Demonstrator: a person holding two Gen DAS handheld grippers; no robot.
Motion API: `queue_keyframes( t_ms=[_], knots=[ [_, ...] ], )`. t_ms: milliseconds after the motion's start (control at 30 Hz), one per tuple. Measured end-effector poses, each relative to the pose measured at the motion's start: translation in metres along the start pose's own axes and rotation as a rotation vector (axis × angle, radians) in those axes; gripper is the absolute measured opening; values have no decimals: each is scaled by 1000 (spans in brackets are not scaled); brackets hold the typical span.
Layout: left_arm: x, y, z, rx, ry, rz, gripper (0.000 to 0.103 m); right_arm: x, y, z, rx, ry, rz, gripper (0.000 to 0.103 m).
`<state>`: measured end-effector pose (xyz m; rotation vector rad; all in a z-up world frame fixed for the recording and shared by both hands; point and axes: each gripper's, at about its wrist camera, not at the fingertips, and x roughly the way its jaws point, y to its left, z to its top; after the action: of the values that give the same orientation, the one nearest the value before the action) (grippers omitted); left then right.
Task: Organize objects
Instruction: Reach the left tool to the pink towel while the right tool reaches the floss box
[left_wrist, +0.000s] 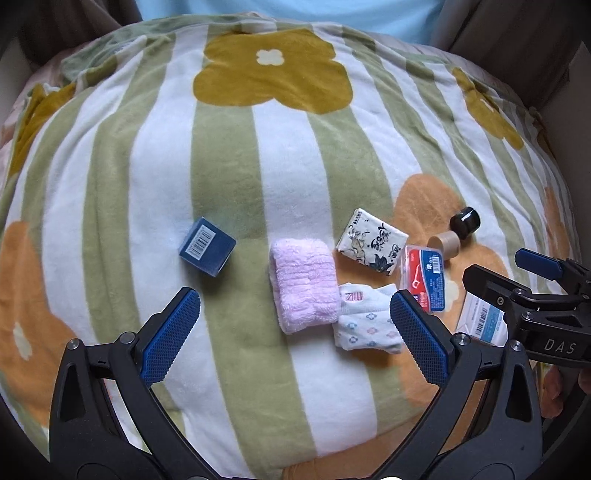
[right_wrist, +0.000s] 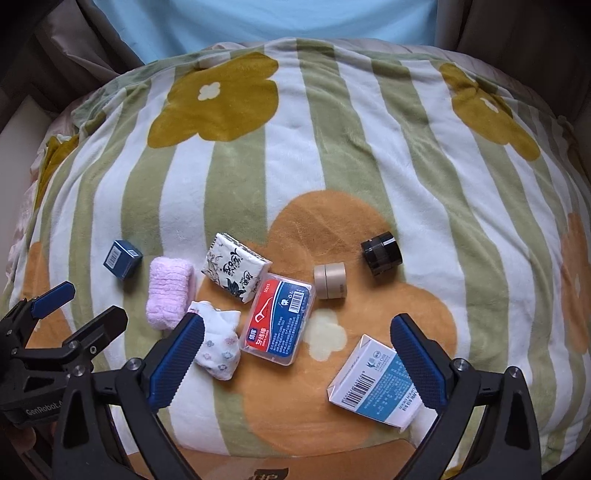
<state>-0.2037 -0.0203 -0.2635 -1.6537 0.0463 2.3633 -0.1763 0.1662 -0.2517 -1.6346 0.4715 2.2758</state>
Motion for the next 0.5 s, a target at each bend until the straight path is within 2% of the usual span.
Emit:
queue_keyframes(
  t_ms=[67,233,500],
  knots=[
    [16,2,0,6,14,-9,96,18,-1,0,15,24,0,93],
    [48,3,1,32,29,-20,95,53,-2,-1,56,77,-4,85],
    [77,8,1,16,48,-35,95,72,-5,-6,106,102,10,77]
  ],
)
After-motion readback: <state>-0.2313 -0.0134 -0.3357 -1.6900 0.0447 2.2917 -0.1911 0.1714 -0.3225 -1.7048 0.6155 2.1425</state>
